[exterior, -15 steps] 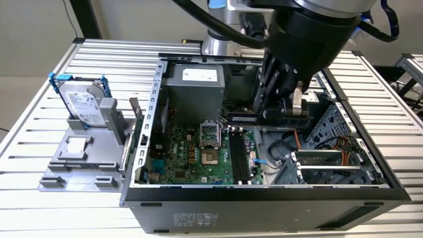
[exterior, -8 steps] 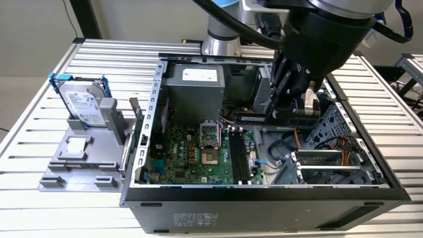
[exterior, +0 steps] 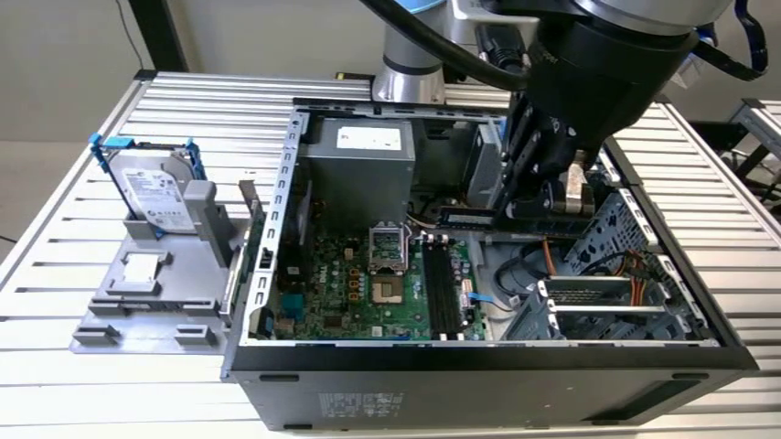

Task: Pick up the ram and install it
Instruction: 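Pick up the ram and move it above insertion slot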

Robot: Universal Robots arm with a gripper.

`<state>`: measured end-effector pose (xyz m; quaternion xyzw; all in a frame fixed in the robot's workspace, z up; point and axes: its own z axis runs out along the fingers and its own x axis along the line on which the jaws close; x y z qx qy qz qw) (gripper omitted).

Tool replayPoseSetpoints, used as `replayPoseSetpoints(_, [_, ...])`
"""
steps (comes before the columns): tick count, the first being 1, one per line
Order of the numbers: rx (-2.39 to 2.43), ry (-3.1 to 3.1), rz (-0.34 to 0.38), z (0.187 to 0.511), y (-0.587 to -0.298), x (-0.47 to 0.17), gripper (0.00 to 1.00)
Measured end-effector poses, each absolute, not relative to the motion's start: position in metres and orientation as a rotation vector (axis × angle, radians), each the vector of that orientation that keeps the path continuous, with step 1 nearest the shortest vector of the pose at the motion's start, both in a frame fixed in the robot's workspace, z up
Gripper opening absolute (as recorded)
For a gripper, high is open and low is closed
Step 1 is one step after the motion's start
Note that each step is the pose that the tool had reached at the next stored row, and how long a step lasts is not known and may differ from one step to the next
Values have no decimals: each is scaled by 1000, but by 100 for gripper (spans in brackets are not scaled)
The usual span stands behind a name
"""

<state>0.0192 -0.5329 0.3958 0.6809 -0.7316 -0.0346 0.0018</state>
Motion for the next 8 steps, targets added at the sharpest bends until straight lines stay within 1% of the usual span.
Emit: replayPoseSetpoints(8, [2137,-2296,-109,396,-518,19,0])
